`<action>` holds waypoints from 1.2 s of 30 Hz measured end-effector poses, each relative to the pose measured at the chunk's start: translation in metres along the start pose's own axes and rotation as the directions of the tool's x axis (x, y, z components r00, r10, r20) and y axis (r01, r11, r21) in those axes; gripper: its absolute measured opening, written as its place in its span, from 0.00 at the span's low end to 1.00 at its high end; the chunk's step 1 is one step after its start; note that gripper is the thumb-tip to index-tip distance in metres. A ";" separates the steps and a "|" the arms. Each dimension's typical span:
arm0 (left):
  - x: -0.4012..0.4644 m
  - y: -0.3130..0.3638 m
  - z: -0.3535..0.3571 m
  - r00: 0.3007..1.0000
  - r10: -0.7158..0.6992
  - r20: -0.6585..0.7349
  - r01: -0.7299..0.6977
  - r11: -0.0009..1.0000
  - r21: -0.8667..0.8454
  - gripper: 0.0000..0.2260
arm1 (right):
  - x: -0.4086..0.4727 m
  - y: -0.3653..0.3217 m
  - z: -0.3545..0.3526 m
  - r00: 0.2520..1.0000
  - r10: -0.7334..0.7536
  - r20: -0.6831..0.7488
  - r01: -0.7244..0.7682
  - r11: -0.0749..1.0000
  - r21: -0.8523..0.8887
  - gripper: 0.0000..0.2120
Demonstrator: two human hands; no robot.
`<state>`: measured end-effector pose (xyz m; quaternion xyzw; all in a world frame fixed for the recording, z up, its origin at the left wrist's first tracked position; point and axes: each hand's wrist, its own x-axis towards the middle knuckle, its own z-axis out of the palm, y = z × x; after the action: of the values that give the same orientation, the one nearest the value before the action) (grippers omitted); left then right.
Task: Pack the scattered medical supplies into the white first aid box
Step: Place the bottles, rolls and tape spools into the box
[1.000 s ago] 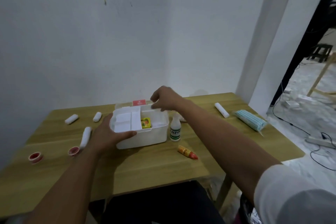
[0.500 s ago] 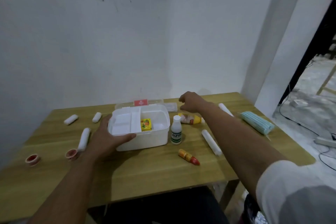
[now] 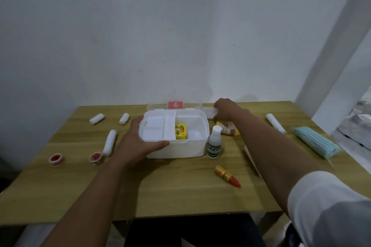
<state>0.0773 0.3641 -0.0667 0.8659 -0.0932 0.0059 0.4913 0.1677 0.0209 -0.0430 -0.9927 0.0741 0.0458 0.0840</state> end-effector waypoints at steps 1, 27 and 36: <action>-0.001 0.002 0.000 1.000 0.006 0.001 -0.006 1.000 -0.002 0.49 | -0.005 0.004 -0.007 1.000 0.016 -0.012 -0.016 1.000 -0.006 0.28; 0.004 0.005 -0.004 0.999 -0.009 0.053 0.003 0.994 0.108 0.56 | -0.078 -0.124 -0.014 0.950 -0.302 0.080 0.301 0.953 0.016 0.15; 0.007 0.004 -0.004 0.999 -0.011 0.053 0.005 0.994 0.111 0.54 | -0.079 -0.120 -0.009 0.954 -0.298 -0.017 0.297 0.942 0.154 0.14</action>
<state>0.0840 0.3640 -0.0607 0.8921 -0.1023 -0.0141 0.4399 0.1089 0.1475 -0.0072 -0.9827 -0.0736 0.0299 0.1672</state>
